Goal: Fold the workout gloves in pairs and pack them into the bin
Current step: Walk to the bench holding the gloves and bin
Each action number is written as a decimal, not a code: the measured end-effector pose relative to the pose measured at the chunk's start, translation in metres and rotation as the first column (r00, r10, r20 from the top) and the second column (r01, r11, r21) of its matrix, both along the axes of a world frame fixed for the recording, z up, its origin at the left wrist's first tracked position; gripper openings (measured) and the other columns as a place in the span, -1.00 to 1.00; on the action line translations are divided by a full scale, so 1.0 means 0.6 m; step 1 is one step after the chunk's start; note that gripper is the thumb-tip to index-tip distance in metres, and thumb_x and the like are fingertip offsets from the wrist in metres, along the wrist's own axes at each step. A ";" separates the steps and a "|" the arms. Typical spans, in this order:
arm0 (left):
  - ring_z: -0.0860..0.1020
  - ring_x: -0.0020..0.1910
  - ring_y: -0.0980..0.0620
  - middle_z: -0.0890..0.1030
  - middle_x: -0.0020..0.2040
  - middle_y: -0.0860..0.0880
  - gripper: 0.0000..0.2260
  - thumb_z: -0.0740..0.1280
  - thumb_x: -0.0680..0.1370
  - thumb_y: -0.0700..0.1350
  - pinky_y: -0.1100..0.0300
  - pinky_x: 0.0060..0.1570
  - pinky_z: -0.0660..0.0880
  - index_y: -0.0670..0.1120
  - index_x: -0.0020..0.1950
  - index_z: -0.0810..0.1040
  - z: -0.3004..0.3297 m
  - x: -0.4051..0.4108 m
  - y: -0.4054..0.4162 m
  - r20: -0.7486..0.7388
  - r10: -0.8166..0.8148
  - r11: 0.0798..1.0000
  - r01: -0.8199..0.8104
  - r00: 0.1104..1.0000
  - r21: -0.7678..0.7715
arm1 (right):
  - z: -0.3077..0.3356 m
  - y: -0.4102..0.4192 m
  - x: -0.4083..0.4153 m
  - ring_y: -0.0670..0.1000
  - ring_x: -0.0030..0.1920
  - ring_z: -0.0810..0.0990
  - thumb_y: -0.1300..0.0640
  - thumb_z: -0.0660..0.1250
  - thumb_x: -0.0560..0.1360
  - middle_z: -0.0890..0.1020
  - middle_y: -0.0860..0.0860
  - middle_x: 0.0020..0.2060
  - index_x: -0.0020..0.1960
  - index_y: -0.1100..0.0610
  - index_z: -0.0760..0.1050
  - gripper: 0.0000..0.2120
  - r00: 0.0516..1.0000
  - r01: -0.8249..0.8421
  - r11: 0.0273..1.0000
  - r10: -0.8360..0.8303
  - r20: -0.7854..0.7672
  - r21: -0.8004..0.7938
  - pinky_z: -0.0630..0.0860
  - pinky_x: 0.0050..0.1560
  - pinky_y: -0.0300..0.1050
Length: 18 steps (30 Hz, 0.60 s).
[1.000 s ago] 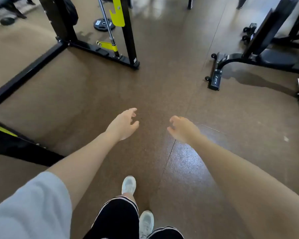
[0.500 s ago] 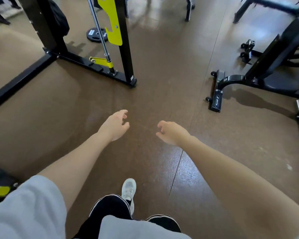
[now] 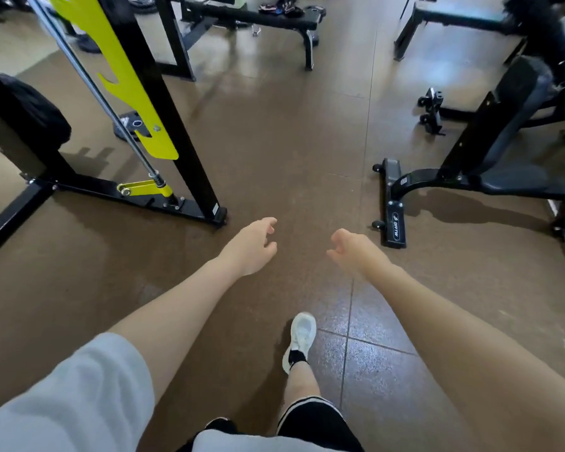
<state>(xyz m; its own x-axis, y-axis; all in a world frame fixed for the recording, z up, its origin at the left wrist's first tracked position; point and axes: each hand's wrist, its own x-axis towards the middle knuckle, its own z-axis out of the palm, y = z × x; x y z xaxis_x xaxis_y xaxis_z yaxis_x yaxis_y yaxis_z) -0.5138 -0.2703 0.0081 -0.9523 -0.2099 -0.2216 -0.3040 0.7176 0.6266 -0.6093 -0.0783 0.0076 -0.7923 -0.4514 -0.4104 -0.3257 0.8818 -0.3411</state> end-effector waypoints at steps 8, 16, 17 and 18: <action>0.47 0.18 -0.03 0.42 0.33 -0.04 -0.55 0.18 0.55 -0.13 0.16 0.19 0.36 -0.08 0.44 0.20 0.032 -0.322 -0.045 0.048 0.036 0.999 -0.035 0.998 -0.022 | 0.045 -0.031 -0.351 0.19 0.19 0.50 -0.01 0.18 0.55 0.48 0.16 0.26 0.34 0.16 0.28 -0.58 1.000 -0.006 0.999 0.005 0.030 0.049 0.47 0.15 0.01; 0.45 0.02 0.03 0.47 0.26 -0.06 -0.56 0.21 0.54 -0.15 0.24 0.09 0.32 -0.09 0.42 0.24 0.050 -0.512 -0.181 0.016 0.248 0.968 -0.247 0.969 -0.047 | 0.082 -0.142 -0.571 0.16 0.21 0.50 -0.01 0.16 0.55 0.49 0.11 0.27 0.34 0.12 0.31 -0.60 0.996 -0.081 0.994 0.085 0.042 -0.070 0.46 0.22 0.05; 0.45 0.02 0.03 0.47 0.25 -0.06 -0.56 0.21 0.54 -0.15 0.24 0.09 0.31 -0.10 0.42 0.25 0.046 -0.539 -0.199 0.016 0.266 0.963 -0.265 0.964 -0.050 | 0.078 -0.159 -0.598 0.15 0.20 0.50 -0.02 0.16 0.55 0.50 0.10 0.25 0.33 0.11 0.31 -0.60 0.994 -0.096 0.992 0.100 0.045 -0.080 0.46 0.21 0.05; 0.45 0.02 0.03 0.47 0.26 -0.06 -0.55 0.21 0.54 -0.16 0.23 0.09 0.31 -0.11 0.42 0.25 0.041 -0.561 -0.215 0.025 0.279 0.959 -0.278 0.960 -0.049 | 0.073 -0.174 -0.621 0.14 0.19 0.51 -0.02 0.16 0.54 0.51 0.10 0.24 0.33 0.11 0.31 -0.60 0.992 -0.117 0.989 0.121 0.045 -0.086 0.47 0.21 0.05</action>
<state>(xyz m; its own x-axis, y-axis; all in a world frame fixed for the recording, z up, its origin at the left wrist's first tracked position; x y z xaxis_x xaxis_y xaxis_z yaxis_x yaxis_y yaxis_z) -0.8507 -0.3991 0.0327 -0.8473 -0.4764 -0.2346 -0.5148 0.6286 0.5829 -0.9820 -0.1828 0.0513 -0.7106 -0.5752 -0.4053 -0.4073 0.8059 -0.4297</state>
